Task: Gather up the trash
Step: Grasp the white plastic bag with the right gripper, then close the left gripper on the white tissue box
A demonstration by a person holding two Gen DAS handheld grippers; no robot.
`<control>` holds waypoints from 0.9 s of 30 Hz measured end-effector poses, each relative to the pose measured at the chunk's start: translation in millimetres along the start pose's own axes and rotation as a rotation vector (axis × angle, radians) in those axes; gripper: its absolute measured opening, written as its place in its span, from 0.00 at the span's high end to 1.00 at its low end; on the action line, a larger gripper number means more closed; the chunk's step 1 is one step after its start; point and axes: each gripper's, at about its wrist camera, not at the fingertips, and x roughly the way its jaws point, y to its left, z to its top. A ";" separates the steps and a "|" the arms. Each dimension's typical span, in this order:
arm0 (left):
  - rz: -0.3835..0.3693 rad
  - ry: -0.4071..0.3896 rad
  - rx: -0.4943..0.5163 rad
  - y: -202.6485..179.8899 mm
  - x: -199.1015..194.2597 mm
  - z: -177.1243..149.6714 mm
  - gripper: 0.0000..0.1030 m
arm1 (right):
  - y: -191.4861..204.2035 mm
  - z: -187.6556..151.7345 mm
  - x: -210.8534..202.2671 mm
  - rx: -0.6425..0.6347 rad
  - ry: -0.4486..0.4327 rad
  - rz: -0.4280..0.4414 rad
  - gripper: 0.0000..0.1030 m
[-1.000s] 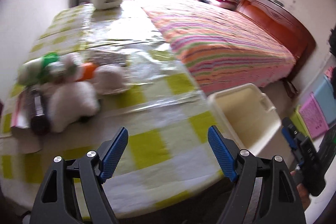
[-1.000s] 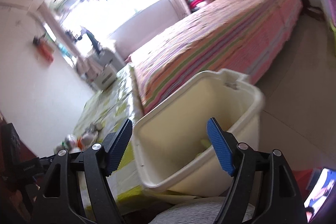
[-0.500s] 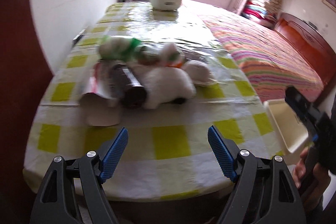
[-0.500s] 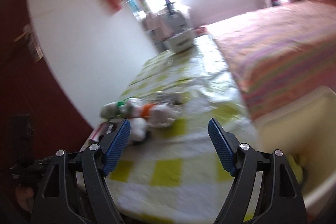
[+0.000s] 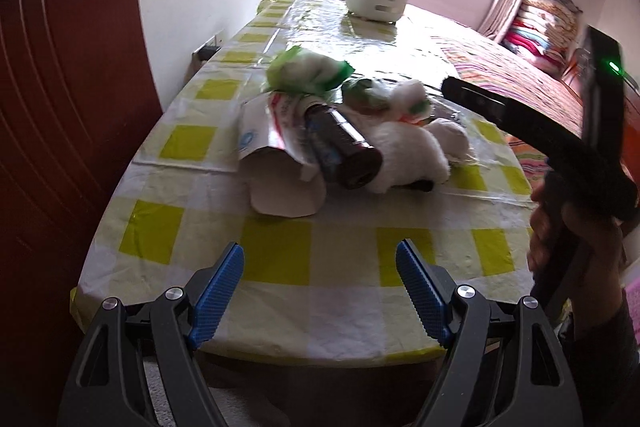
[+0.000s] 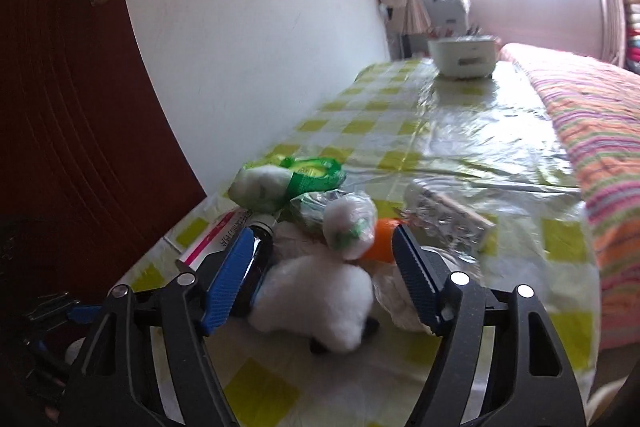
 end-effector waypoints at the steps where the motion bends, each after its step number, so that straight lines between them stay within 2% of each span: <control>1: 0.000 0.003 -0.005 1.9 0.3 0.0 0.26 | -2.8 2.4 8.3 0.006 0.011 -0.013 0.37; 5: 0.011 0.002 0.003 3.8 -1.4 0.0 0.26 | -12.4 4.7 34.7 0.038 0.072 -0.037 0.39; 8: 0.017 0.007 0.006 4.4 -1.3 -0.7 0.26 | -16.3 4.6 53.9 0.046 0.118 -0.048 0.48; 12: 0.025 0.015 0.006 5.9 0.0 -1.8 0.26 | -22.0 1.1 69.9 0.081 0.172 -0.028 0.65; 18: 0.030 0.018 -0.007 8.8 1.9 -0.8 0.26 | -30.6 0.4 51.0 0.136 0.122 0.007 0.70; 24: 0.000 0.011 -0.021 7.0 2.9 9.4 0.26 | -38.5 -3.5 5.5 0.210 0.023 0.060 0.70; 27: 0.002 0.002 -0.067 12.3 5.0 21.2 0.26 | -39.4 -5.4 -14.1 0.225 -0.021 0.078 0.70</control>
